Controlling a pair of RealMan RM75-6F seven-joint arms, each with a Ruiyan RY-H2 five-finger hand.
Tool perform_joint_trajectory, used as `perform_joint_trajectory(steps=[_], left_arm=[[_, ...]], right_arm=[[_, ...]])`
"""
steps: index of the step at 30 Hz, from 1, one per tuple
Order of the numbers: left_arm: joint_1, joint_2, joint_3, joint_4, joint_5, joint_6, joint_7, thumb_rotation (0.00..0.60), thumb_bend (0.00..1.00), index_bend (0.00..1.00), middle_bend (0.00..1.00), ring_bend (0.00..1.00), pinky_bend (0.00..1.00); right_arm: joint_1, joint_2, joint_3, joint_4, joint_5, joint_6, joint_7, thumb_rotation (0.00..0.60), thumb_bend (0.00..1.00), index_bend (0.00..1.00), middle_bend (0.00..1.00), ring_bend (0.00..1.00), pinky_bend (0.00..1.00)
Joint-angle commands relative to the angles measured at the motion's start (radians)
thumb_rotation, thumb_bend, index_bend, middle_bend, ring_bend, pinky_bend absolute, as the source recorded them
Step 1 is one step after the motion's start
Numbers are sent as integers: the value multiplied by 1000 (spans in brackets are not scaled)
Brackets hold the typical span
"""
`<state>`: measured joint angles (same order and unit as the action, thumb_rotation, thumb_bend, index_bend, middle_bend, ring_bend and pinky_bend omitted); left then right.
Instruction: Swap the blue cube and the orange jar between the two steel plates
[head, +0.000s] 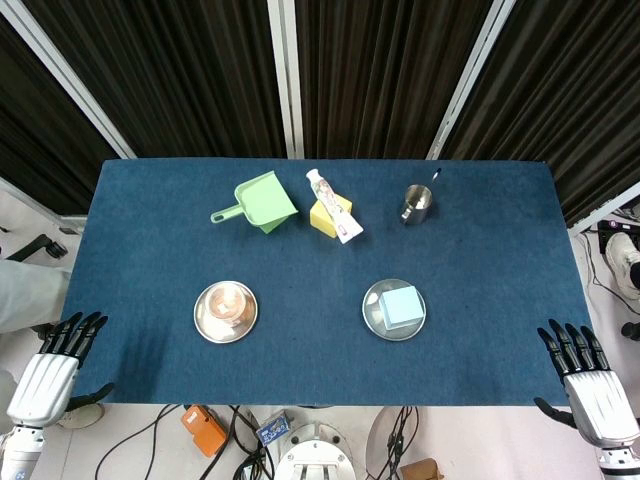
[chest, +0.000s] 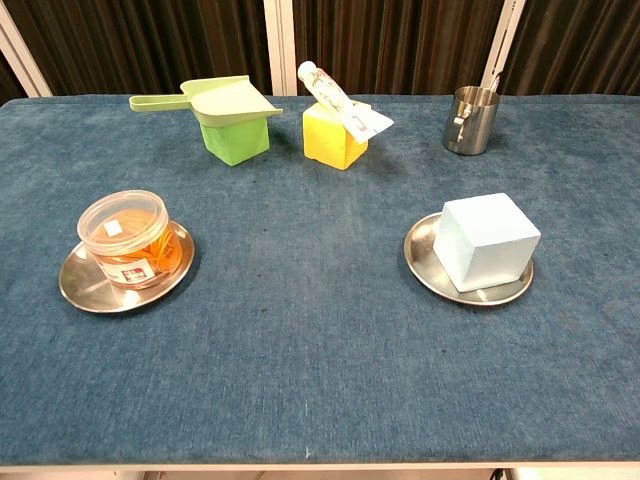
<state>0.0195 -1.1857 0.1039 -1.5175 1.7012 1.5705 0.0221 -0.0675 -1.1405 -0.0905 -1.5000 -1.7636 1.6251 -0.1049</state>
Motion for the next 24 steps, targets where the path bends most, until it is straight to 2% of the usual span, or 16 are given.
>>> perform_joint_trajectory(steps=[1,5,9,12,14,16,19,22,24], left_arm=[[-1,-1,0,-1,-3,-5,1,600,84,62,57,12,114],[-2,2,1,-5,1,-3,2,600,84,62,57,12,114],[-1,4,-3,-5,-3,1,-4,600,84,62,57,12,114],[-5,6,-5,-6,-10,-7,-8,600,84,62,56,12,114],[-7,8,-7,-8,-13,-9,-12,600,84,62,56,12,114],[-6,9,-9,-9,-15,-8,-15,600,84,62,56,12,114],[-5,12,-9,-8,-14,-3,-20,600,84,62,57,12,114],[-4,13,-12,-6,-21,-1,-26,600,84,62,57,12,114],[-4,14,-13,-5,-24,-3,-27,600,84,62,57,12,114]], right_arm=[[2,0,1,-2,3,-4,2,578,119,0,0,0,0],[22,-12,9,7,-6,-23,-1,577,118,0,0,0,0],[101,-34,31,-7,-20,-112,26,581,119,0,0,0,0],[194,-50,75,-54,-6,-224,5,581,119,0,0,0,0],[274,-60,109,-105,19,-336,-16,580,118,0,0,0,0],[355,-77,153,-151,81,-462,-54,579,118,0,0,0,0],[455,-144,225,-160,194,-603,-155,577,118,0,0,0,0],[528,-217,273,-141,315,-702,-246,577,122,0,0,0,0],[561,-248,286,-134,378,-746,-279,577,142,0,0,0,0]])
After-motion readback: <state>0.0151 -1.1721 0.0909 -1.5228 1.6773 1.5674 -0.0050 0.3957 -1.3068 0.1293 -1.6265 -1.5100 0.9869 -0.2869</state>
